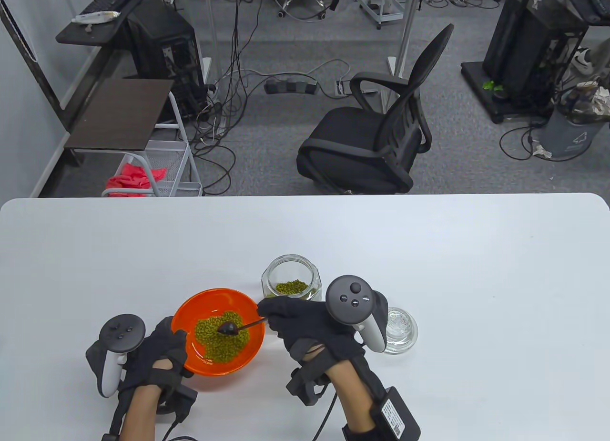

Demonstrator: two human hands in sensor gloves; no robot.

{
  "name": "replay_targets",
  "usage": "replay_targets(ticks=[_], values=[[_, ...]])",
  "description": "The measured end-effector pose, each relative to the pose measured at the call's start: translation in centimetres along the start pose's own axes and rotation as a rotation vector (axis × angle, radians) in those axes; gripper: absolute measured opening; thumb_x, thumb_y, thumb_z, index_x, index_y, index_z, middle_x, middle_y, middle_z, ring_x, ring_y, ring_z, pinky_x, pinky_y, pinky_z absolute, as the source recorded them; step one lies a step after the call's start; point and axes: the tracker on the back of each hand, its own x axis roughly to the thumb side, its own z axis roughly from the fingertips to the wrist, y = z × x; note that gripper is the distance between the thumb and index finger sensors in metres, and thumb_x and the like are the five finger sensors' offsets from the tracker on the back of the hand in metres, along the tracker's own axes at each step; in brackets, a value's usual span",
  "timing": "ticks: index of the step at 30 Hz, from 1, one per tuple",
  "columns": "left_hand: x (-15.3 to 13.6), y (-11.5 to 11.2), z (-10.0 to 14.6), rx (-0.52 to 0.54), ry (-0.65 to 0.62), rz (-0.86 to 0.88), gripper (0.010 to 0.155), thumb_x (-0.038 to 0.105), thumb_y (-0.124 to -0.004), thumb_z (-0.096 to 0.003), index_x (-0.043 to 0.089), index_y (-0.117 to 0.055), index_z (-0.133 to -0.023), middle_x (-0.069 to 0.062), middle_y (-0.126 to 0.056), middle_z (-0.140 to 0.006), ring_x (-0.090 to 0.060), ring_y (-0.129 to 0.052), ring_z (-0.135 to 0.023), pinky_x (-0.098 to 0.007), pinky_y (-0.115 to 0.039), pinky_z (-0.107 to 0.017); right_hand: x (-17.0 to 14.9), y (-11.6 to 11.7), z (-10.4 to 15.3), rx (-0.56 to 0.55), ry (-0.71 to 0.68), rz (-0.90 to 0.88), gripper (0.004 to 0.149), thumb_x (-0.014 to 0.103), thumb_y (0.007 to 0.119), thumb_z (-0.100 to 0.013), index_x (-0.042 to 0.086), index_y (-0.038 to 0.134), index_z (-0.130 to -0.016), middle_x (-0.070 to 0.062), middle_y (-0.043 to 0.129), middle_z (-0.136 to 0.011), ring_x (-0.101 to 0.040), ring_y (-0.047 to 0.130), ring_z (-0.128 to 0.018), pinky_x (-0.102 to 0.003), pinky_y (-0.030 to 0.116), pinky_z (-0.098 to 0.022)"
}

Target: Portion mung beans with measuring scoop (Bowl in hand)

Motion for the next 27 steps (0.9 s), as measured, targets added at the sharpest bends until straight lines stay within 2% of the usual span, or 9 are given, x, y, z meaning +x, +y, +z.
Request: replay_targets(ticks=[9,18,27], values=[[0.0,0.0,0.0,0.0,0.0,0.0,0.061,0.036,-0.069,-0.0534,0.005,-0.055,-0.104,-0.008,-0.086,-0.083,-0.008,-0.114,-0.021,-0.021,-0.098,-0.018,-0.3,-1.5,0.5,-0.094,-0.009,-0.093,0.038,0.014,0.084,-0.045,0.011,0.091,-0.082,-0.026,0.091,-0.069,-0.04,0.098,-0.05,-0.064,0.074,-0.042],[0.0,0.0,0.0,0.001,-0.001,-0.003,0.061,0.036,-0.069,-0.0534,0.005,-0.055,-0.104,-0.008,-0.086,-0.083,-0.008,-0.114,-0.021,-0.021,-0.098,-0.018,-0.8,-3.7,1.5,-0.27,-0.025,-0.21,0.04,0.019,0.081,-0.047,0.006,0.086,-0.084,-0.026,0.091,-0.067,-0.039,0.098,-0.048,-0.063,0.074,-0.041],[0.0,0.0,0.0,0.001,0.001,-0.007,0.061,0.036,-0.069,-0.0534,0.005,-0.055,-0.104,-0.009,-0.086,-0.083,-0.008,-0.114,-0.021,-0.021,-0.098,-0.018,-1.1,-6.5,3.0,-0.419,-0.035,-0.266,0.039,0.021,0.08,-0.048,0.007,0.086,-0.085,-0.025,0.092,-0.066,-0.038,0.098,-0.047,-0.062,0.074,-0.041]])
